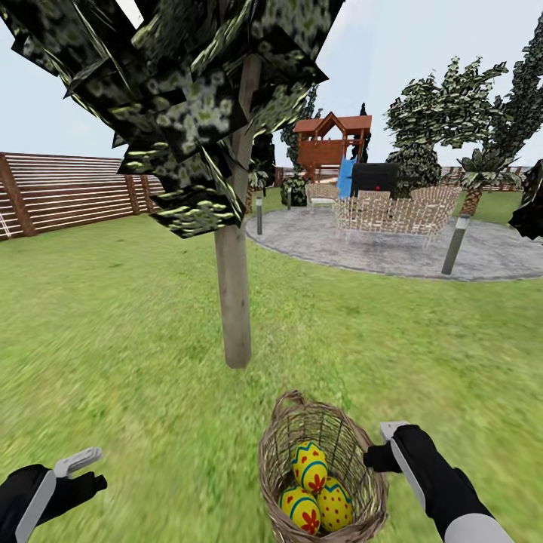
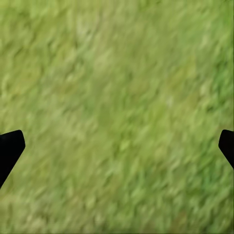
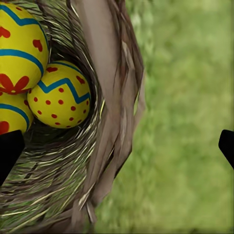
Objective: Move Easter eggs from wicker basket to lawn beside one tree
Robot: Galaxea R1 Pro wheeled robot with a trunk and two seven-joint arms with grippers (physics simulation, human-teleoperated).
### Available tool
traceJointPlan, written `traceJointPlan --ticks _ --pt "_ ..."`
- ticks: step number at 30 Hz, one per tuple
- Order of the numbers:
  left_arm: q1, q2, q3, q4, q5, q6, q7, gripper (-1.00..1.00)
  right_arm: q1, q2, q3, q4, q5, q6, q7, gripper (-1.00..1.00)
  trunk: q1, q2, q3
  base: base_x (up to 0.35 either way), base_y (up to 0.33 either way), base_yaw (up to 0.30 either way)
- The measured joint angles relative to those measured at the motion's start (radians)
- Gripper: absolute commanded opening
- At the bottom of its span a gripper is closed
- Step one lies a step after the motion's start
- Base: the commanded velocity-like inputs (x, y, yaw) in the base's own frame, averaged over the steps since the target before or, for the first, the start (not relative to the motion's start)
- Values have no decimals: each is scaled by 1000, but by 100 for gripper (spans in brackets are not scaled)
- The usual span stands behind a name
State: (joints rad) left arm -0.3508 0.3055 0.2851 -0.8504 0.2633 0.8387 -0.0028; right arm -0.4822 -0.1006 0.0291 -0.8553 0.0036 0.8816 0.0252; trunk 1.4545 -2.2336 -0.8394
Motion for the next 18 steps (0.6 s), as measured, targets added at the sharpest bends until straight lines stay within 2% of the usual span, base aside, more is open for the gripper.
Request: traceJointPlan --ticks 6,18 --pt "0 -1 0 0 1 0 0 100 1 3 2 1 1 -1 -3 100 0 0 0 -14 73 0" --pt "0 0 2 -2 1 1 0 100 0 5 2 1 1 -2 -3 100 0 0 0 -3 315 0"
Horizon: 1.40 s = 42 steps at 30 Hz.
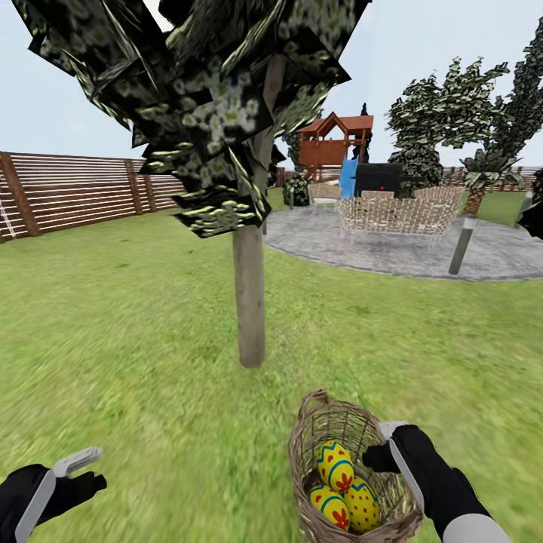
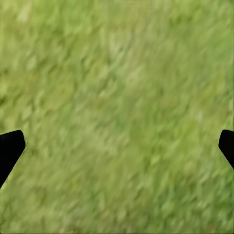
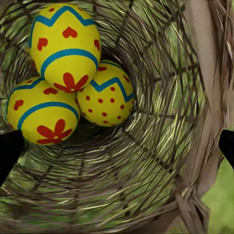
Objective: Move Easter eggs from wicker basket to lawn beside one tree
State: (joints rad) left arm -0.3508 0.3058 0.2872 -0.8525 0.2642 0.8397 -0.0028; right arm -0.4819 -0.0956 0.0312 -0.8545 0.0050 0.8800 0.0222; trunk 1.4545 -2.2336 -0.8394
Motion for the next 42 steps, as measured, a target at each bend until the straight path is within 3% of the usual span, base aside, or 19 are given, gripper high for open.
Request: traceJointPlan --ticks 13,27,42 --pt "0 -1 2 0 1 -2 0 100 0 -10 -4 0 -1 2 0 100 -1 0 0 208 195 0" --pt "0 -2 1 1 2 -2 0 100 0 -19 -8 -1 -3 4 1 100 0 0 0 155 9 0" --pt "0 -2 1 -1 2 -2 -1 100 0 -17 -5 0 -1 3 1 100 0 0 0 10 0 0"
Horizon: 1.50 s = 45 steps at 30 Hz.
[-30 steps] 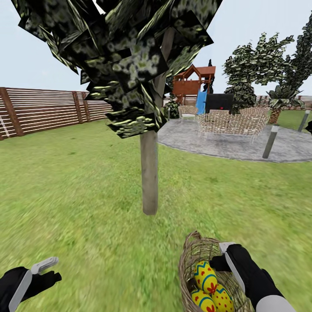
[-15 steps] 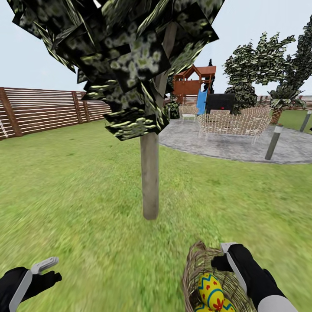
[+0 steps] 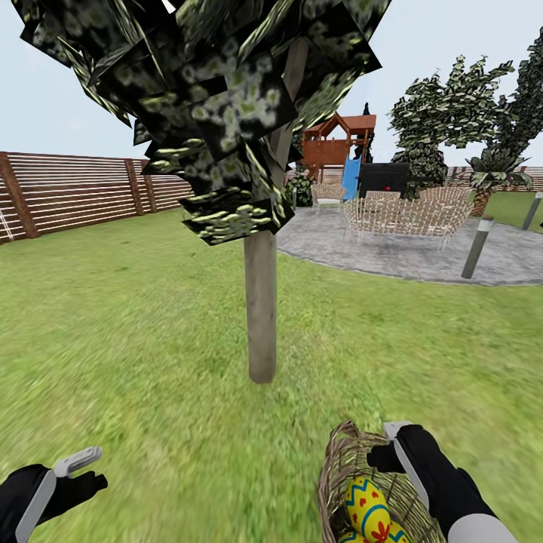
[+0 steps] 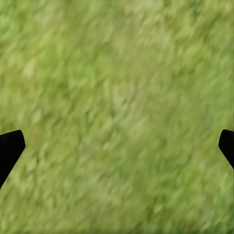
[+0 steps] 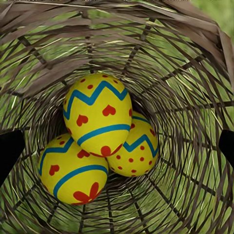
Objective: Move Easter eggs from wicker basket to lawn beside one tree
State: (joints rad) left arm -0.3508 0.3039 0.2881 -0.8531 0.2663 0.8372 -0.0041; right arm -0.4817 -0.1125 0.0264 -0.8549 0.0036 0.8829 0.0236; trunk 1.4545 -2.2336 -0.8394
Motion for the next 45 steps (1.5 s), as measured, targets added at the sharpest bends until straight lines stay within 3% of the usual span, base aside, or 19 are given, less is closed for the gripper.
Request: traceJointPlan --ticks 5,45 --pt "0 0 1 0 0 0 0 100 0 0 0 0 0 0 0 100 0 0 0 0 0 0" --pt "0 -2 0 0 2 0 0 100 0 0 0 0 -1 -1 -1 100 147 -266 -127 0 0 0"
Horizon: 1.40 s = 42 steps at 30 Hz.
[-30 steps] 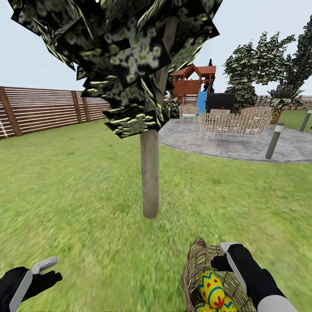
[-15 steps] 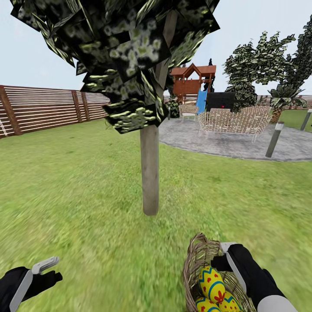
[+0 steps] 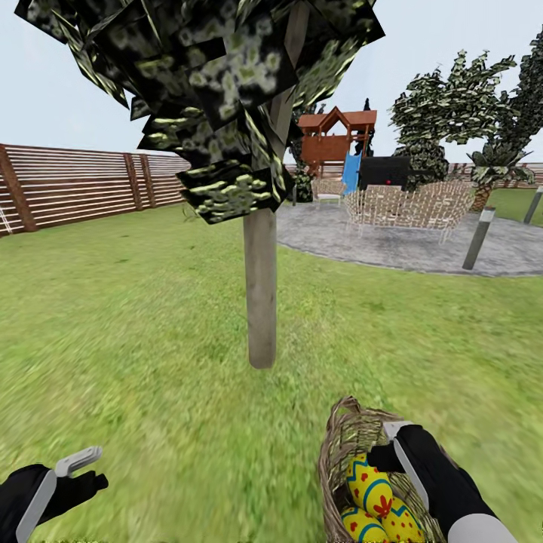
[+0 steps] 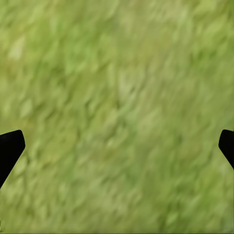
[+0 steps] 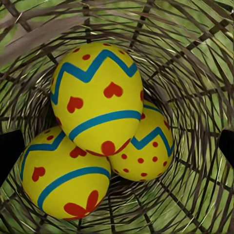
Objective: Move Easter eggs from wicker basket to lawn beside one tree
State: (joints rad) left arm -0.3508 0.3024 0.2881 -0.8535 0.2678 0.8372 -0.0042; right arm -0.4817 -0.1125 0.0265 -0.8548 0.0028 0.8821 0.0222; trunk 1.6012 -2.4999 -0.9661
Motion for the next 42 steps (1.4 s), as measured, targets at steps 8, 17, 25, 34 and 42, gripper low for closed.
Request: traceJointPlan --ticks 8,17,25,34,42 --pt "0 1 0 0 0 0 0 100 0 1 1 0 0 0 0 100 4 -2 -31 0 0 0" --pt "0 0 0 0 0 0 0 100 0 3 2 1 1 0 0 100 8 -4 -66 0 0 0" --pt "0 0 0 -1 0 0 0 100 0 7 3 6 1 -2 0 100 11 -6 -97 0 0 0" --pt "0 -1 -1 -2 0 0 0 100 0 9 3 8 1 -4 -1 100 13 -7 -116 0 0 0" --pt "0 0 0 -1 0 1 0 100 0 9 2 8 1 -5 -1 100 13 -7 -116 98 0 0"
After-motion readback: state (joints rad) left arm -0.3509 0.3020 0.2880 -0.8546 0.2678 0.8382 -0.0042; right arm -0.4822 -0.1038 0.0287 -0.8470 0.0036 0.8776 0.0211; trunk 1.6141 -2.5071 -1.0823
